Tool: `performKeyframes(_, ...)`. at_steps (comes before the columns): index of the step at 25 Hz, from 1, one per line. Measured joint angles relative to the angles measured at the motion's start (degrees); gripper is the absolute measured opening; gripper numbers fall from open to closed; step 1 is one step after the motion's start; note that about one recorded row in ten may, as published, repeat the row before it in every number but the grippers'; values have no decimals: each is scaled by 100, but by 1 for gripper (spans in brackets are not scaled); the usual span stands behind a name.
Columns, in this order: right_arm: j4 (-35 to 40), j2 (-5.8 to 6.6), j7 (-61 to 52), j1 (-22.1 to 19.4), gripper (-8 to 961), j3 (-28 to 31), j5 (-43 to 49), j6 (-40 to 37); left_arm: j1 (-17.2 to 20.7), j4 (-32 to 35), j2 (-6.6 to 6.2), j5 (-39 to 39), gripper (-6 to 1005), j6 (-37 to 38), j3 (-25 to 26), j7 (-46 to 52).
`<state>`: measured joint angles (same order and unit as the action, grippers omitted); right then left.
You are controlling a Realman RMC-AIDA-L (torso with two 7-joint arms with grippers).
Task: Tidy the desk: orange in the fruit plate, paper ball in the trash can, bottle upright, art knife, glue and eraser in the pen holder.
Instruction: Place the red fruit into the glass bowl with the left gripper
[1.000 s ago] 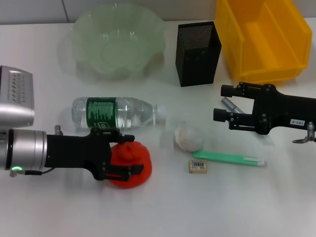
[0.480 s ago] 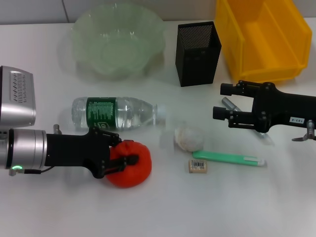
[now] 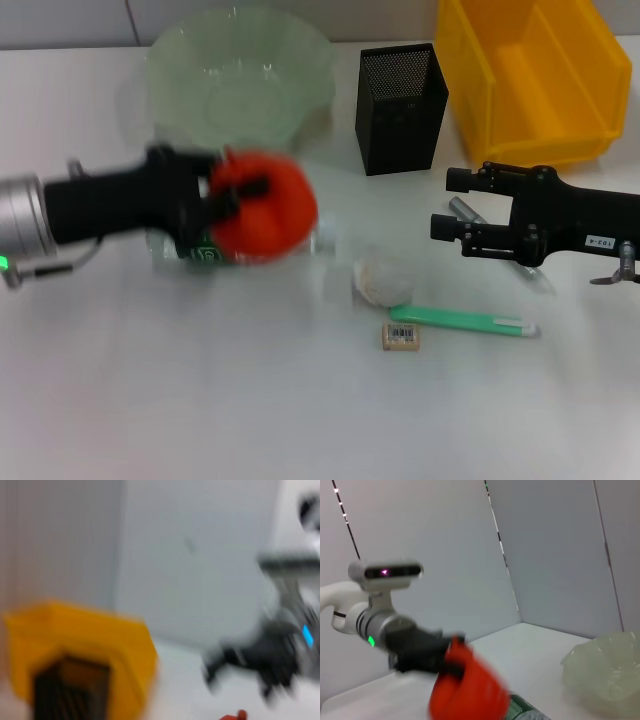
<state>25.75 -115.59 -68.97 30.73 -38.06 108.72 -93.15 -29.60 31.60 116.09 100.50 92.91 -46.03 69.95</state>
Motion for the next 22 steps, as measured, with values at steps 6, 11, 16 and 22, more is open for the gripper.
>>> performKeyframes(6, 0, -12, -42, -9, 743, 0, 0, 8, -381, -337, 234, -1195, 167, -1419, 556, -82)
performKeyframes(11, 1, -43, -46, 7, 743, 0, 0, 9, -990, -1098, 245, -2129, 135, -2915, 567, -729)
performKeyframes(16, 0, -60, -46, 21, 743, 5, 0, 16, -1409, -1495, 290, -2671, 69, -3898, 566, -1370)
performKeyframes(22, 0, -97, -46, 30, 743, 9, 0, 81, -1697, -1959, 307, -3275, 238, -4424, 536, -2483)
